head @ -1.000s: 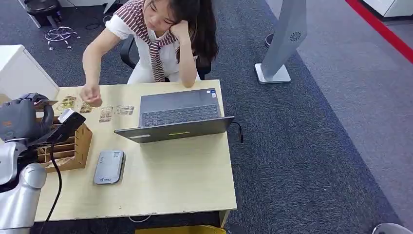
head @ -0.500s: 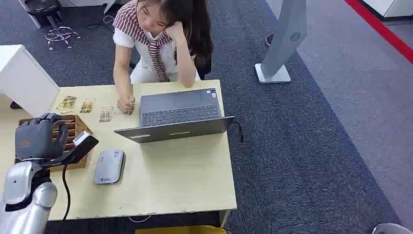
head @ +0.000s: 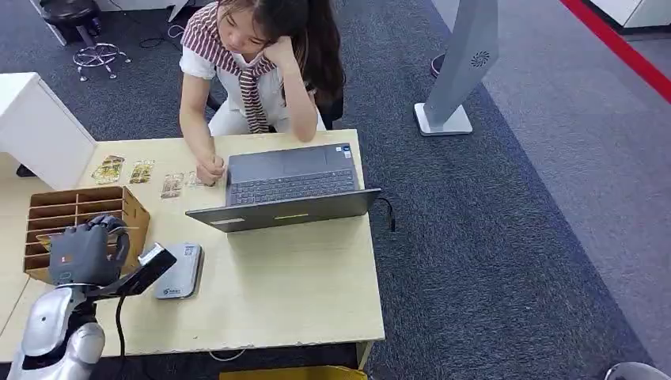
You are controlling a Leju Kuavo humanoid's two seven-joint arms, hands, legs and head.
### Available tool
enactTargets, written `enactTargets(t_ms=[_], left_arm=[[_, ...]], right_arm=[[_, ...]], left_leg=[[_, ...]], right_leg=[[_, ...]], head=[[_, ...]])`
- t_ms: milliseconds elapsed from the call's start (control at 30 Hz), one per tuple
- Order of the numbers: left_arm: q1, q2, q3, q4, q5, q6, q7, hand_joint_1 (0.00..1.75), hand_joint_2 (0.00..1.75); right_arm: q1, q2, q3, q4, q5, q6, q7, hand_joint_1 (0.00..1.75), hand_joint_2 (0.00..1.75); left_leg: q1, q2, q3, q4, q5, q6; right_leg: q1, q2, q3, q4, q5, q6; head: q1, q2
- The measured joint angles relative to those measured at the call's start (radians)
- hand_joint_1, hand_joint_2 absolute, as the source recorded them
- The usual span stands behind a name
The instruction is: Pass the card to the sensor for recognition and then transmit it.
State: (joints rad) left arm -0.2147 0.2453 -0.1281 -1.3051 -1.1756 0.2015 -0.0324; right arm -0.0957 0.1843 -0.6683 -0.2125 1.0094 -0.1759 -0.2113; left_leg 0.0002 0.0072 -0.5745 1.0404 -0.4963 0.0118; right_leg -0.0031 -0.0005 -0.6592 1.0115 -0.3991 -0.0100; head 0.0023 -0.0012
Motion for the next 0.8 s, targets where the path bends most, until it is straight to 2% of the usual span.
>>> enactTargets(t_ms=[133, 800], left_arm=[[0.001, -0.006, -0.027, 0.021, -0.026, -0.031, 0.009, 1.75, 1.75], [-0.001, -0.044, -0.092, 0.1, -0.053, -0.067, 0.021, 1.75, 1.75]], right_arm=[[-0.001, 0.0, 0.001, 0.0, 0.002, 0.003, 0.0, 0.0, 0.0], [-0.001, 0.008, 0.014, 0.0, 0.013, 0.016, -0.01, 0.0, 0.0]], left_leg=[[0.0, 0.0, 0.0, 0.0, 0.0, 0.0], [0.0, 0.0, 0.0, 0.0, 0.0, 0.0]], right_leg=[[0.0, 0.0, 0.0, 0.0, 0.0, 0.0], [0.0, 0.0, 0.0, 0.0, 0.0, 0.0]], head=[[0.0, 0.0], [0.0, 0.0]])
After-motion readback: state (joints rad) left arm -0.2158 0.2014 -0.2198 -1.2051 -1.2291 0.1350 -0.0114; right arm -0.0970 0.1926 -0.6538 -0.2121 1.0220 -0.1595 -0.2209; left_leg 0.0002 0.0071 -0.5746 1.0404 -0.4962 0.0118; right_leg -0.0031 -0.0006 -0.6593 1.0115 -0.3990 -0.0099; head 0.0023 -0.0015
